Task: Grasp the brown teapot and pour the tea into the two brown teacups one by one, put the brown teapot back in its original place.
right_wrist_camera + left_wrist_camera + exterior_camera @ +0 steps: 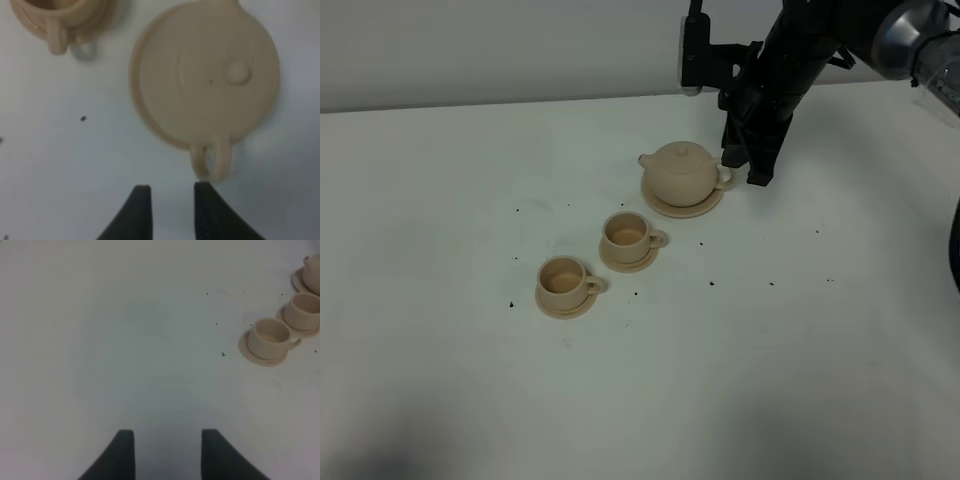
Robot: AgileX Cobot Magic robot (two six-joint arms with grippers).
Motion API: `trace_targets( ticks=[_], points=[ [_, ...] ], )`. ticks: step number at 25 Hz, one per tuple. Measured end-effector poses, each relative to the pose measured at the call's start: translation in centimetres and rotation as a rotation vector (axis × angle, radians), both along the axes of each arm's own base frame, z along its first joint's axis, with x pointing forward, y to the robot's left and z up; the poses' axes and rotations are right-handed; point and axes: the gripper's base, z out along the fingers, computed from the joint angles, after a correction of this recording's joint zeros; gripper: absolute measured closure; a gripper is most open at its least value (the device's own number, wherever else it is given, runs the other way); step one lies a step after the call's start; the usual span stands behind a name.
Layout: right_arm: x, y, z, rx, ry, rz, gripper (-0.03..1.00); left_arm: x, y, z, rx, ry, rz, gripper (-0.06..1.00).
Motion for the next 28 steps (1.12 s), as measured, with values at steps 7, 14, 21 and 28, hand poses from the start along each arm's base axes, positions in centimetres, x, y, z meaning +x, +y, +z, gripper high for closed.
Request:
trace_targets(
  ticks=[7,14,21,28],
  points=[
    [1.4,0.5,-1.0,-0.015,-0.054,0.05,0.65,0.0,0.0,0.0,0.0,0.0,0.0,0.58],
    [2.0,0.7,-2.6,-0.031,-0.066,0.068,0.6,0.0,0.0,0.0,0.0,0.0,0.0,0.58],
    [2.7,1.0,-3.7,-0.02,-0.103,0.058,0.6,0.0,0.0,0.0,0.0,0.0,0.0,0.58],
    [3.0,1.0,-5.2,-0.044,-0.099,0.061,0.6,0.0,0.0,0.0,-0.001,0.0,-0.001,0.58]
  ],
)
